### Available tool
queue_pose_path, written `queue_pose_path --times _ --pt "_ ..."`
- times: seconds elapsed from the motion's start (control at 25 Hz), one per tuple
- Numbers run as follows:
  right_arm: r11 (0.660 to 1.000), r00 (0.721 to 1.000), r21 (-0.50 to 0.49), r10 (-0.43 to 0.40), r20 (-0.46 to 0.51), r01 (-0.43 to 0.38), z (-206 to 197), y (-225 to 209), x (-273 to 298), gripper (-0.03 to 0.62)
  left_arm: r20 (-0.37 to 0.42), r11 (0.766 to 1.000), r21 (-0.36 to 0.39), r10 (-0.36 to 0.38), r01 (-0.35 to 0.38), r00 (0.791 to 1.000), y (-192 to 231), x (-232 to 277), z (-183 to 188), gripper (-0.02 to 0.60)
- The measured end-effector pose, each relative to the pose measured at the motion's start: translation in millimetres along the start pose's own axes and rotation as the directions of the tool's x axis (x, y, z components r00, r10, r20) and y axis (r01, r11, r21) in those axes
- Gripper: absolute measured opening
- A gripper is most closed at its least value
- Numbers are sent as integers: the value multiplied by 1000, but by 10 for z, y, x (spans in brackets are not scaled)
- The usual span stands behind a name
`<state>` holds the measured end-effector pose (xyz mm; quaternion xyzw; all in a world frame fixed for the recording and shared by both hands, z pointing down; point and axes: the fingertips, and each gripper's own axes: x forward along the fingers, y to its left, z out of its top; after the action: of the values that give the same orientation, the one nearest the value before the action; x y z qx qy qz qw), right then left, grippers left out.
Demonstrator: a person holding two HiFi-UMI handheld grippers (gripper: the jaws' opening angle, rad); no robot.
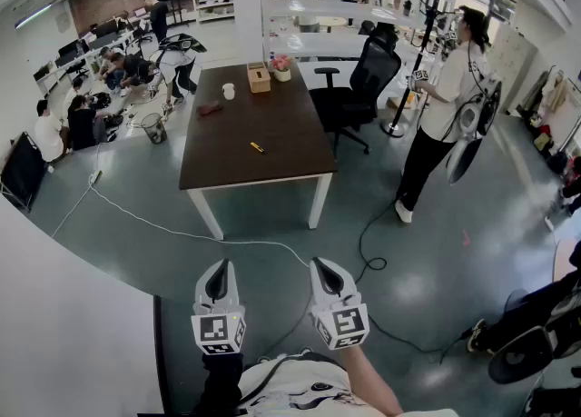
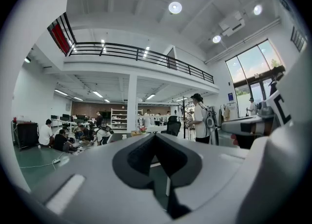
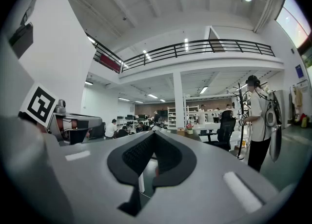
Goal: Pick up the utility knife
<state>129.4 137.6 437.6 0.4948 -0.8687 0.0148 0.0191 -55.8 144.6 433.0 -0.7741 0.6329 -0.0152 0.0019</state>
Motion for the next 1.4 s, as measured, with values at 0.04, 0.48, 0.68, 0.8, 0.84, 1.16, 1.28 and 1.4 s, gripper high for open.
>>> queue_pose_path --times 0.04,0.48,0.68,0.8,0.84,1.16,1.28,1.4 --pt "1000 1000 1 1 -1 -1 2 -1 -3 -2 0 1000 0 1 -1 1000 -2 -1 -5 -4" --pt "1000 1000 9 23 6 -23 23 14 -22 0 -3 1000 -11 16 -17 1000 8 -21 6 -4" --pt "1000 1000 10 12 9 -12 29 -28 -19 0 -11 1000 -14 10 -10 1000 -32 -1 -6 -3" --pt "1000 1000 15 12 11 -12 57 -65 -28 1 -20 1000 -16 6 -6 1000 -78 6 -18 -3" --pt "1000 1000 15 15 12 -15 68 -81 -27 2 -24 1000 -16 5 -6 1000 -93 17 -19 -3" --pt "999 999 18 41 -5 -41 22 -198 -90 0 -49 1000 -18 20 -21 999 -252 27 -102 -3" --pt "998 998 29 58 -18 -58 -22 -233 -114 0 -57 999 -17 33 -34 998 -302 30 -129 -3" --pt "997 997 44 62 -35 -61 -106 -332 -119 1 -73 999 -23 41 -43 996 -366 63 -202 -3"
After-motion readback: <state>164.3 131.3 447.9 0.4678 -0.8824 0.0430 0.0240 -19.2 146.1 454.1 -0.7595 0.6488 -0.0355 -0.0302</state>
